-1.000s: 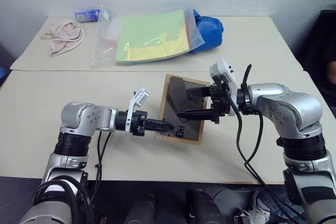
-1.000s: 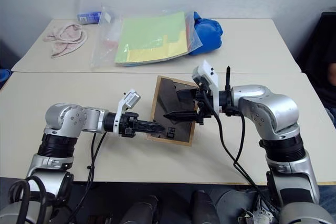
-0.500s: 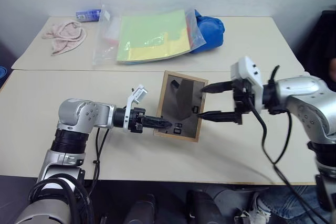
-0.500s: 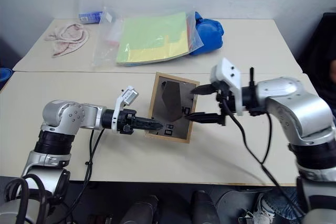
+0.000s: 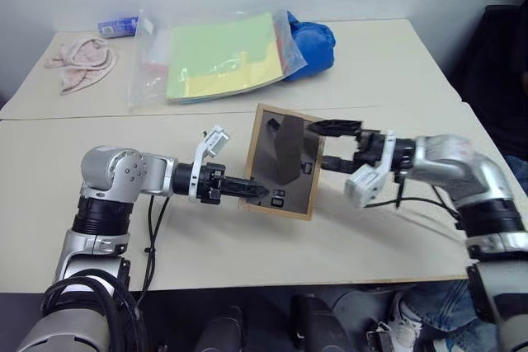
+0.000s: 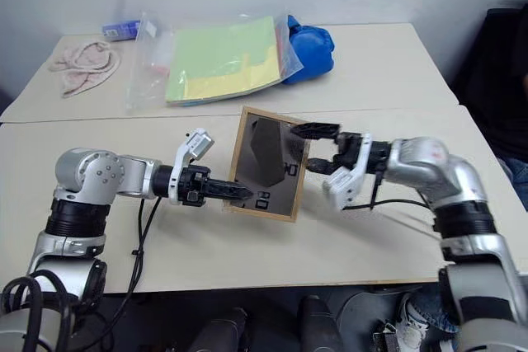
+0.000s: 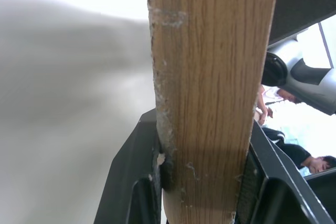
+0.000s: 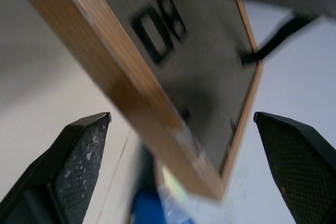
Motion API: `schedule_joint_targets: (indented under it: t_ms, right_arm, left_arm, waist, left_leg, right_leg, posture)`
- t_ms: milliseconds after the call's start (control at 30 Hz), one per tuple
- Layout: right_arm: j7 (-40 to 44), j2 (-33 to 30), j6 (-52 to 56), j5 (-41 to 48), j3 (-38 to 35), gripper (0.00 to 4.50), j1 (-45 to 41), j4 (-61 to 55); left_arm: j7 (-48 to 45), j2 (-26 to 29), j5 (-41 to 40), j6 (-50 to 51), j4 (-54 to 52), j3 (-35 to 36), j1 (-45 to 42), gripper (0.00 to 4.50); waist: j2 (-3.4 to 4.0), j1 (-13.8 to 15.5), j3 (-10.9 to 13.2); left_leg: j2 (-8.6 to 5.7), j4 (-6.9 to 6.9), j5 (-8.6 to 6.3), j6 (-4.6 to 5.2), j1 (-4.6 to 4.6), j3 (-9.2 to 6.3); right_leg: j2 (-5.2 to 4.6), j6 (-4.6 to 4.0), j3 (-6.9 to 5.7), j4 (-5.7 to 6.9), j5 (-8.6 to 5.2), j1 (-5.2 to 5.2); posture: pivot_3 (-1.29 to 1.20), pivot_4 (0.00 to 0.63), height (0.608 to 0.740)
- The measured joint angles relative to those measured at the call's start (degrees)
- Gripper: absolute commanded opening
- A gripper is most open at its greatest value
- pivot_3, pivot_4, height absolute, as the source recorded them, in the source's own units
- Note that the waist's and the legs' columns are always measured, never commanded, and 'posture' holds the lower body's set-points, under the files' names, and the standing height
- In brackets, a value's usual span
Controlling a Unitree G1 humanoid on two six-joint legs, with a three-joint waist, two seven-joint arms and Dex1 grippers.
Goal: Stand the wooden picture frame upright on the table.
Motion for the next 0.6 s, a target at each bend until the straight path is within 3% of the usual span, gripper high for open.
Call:
schedule_joint_targets:
  t_ms: [100,267,433,600]
  right_arm:
    - [-16.24,1.48,-0.67,-12.31,2.1,3.23,-2.97,3.56]
    - [-32.04,0.59,-0.03,-19.48,5.08,2.07,-4.83,5.14]
    - [-37.52,-1.4,0.12,-22.15,9.84,1.27,-6.36,6.43]
    - [-38.65,-1.4,-0.6,-20.62,12.23,1.26,-8.46,10.64]
  left_arm:
    - [0.21,-0.34,-0.6,0.55,-0.04,0.54,-0.12,1.26]
    - [-0.44,0.47,-2.28,1.29,-0.05,2.72,0.12,1.26]
    - [0.27,1.98,-3.16,0.08,-3.04,4.37,2.0,2.9]
    - [1.16,10.96,-4.03,-1.17,-7.56,12.82,9.61,4.43]
  waist:
    - [0.0,-0.29,0.0]
    - [0.01,-0.53,0.0]
    - [0.01,-0.91,0.0]
    - [-0.01,-2.39,0.01]
  left_leg:
    - [0.0,-0.02,-0.03,-0.07,0.06,-0.07]
    - [0.0,-0.05,-0.05,-0.11,0.08,-0.07]
    - [0.02,-0.07,-0.07,-0.14,0.11,-0.06]
    - [0.11,-0.16,-0.14,-0.26,0.11,-0.11]
  right_leg:
    - [0.16,-0.03,0.23,0.08,-0.01,-0.13]
    - [0.21,-0.05,0.35,0.09,-0.02,-0.21]
    - [0.23,-0.06,0.37,0.09,-0.03,-0.2]
    - [0.2,-0.1,0.72,0.16,-0.04,-0.37]
  posture:
    - [0.0,0.15,0.74]
    - [0.0,0.15,0.74]
    - [0.0,0.15,0.74]
    - [0.0,0.15,0.74]
